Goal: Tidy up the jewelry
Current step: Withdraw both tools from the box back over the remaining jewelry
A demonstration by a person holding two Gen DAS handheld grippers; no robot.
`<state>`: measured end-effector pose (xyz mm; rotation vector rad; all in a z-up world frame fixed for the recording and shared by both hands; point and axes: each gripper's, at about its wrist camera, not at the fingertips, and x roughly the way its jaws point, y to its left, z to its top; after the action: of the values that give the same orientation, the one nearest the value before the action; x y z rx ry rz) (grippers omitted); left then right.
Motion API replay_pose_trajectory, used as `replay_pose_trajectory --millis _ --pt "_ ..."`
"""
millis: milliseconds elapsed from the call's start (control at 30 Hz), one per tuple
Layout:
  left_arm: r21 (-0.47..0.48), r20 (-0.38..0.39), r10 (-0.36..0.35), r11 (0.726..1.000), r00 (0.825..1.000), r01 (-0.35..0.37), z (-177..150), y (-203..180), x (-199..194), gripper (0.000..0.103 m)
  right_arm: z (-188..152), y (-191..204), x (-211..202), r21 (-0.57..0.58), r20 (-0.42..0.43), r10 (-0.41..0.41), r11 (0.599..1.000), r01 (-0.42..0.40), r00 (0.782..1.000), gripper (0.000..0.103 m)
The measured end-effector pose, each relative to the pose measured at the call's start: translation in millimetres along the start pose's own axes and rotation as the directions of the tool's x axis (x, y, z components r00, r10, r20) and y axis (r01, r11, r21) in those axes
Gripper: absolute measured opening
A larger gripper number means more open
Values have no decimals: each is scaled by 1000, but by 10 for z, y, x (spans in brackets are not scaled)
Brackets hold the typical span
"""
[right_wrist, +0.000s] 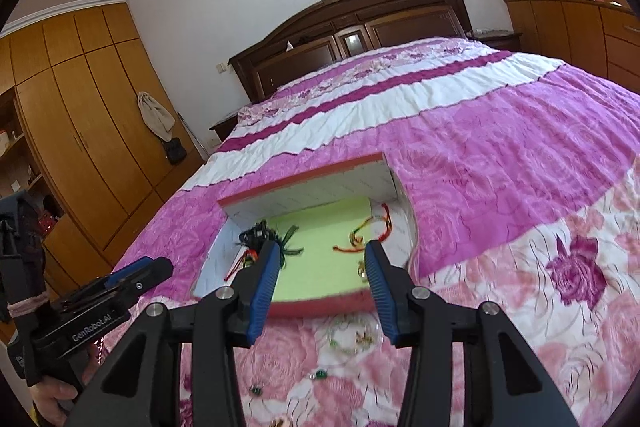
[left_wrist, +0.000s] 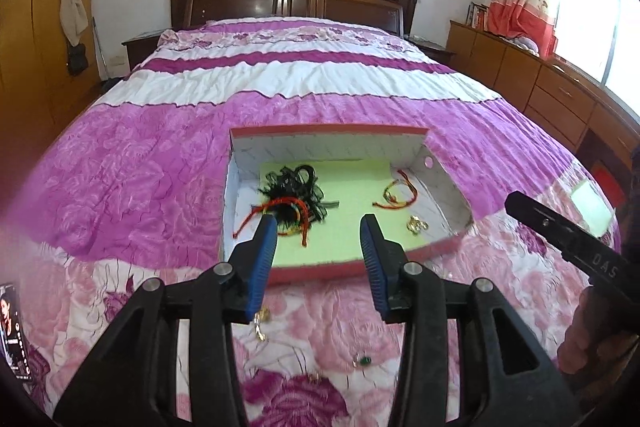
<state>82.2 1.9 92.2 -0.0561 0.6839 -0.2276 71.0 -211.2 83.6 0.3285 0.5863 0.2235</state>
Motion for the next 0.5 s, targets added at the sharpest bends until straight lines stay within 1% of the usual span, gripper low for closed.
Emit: replay_pose_trajectory --millis 200,500 --pt "-5 -37 -2 1000 999 2 -171 17 -74 35 -144 -2 -108 12 -37 1 1000 -1 999 48" --pt "-28 -125 1 1000 992 -4 -482 46 -7 35 -397 43 -184 -12 -102 -10 1000 9 995 48"
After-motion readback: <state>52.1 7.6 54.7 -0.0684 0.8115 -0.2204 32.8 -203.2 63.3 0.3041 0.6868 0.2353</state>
